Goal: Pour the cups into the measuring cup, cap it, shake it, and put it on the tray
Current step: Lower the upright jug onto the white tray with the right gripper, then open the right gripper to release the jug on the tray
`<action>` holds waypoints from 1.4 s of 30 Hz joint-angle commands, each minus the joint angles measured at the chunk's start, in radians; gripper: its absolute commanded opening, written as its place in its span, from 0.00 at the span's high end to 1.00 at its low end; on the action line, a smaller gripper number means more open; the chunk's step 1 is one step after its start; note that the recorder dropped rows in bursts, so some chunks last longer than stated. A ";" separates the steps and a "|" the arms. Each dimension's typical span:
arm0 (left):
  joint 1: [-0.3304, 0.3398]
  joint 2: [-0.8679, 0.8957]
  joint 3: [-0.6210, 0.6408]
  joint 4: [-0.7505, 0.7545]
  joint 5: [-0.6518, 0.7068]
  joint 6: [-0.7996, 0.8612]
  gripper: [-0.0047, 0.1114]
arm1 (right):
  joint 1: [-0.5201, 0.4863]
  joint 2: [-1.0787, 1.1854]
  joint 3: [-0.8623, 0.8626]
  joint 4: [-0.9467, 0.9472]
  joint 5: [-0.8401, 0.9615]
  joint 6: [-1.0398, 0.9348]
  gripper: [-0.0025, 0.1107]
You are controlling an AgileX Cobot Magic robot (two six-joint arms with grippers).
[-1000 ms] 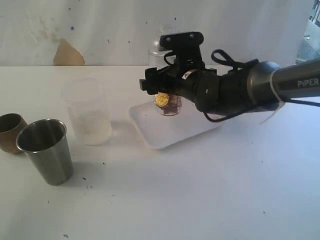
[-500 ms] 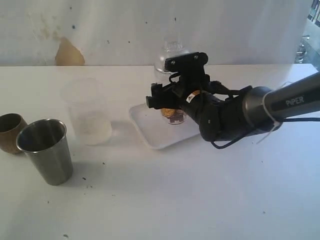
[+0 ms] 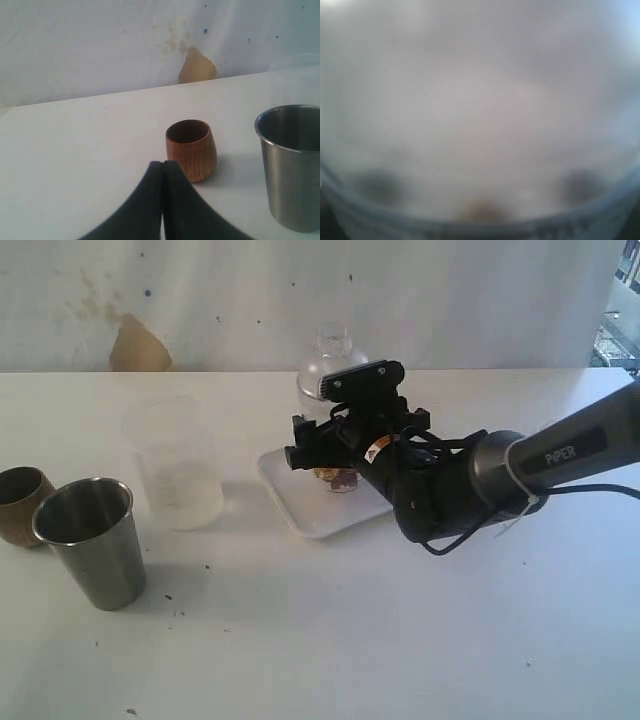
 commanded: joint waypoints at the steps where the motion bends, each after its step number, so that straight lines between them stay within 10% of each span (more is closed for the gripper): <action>1: -0.001 -0.003 0.005 0.001 0.000 -0.001 0.96 | -0.009 -0.010 -0.001 -0.013 -0.049 0.005 0.29; 11: -0.001 -0.003 0.005 0.001 0.000 -0.001 0.96 | -0.009 -0.010 -0.001 0.003 -0.079 0.040 0.28; 21: -0.001 -0.003 0.005 0.001 0.000 -0.001 0.96 | -0.009 -0.010 -0.001 0.070 0.005 0.040 0.05; 42: -0.001 -0.003 0.005 0.001 0.000 -0.001 0.96 | -0.009 -0.170 -0.001 0.072 -0.005 -0.050 0.05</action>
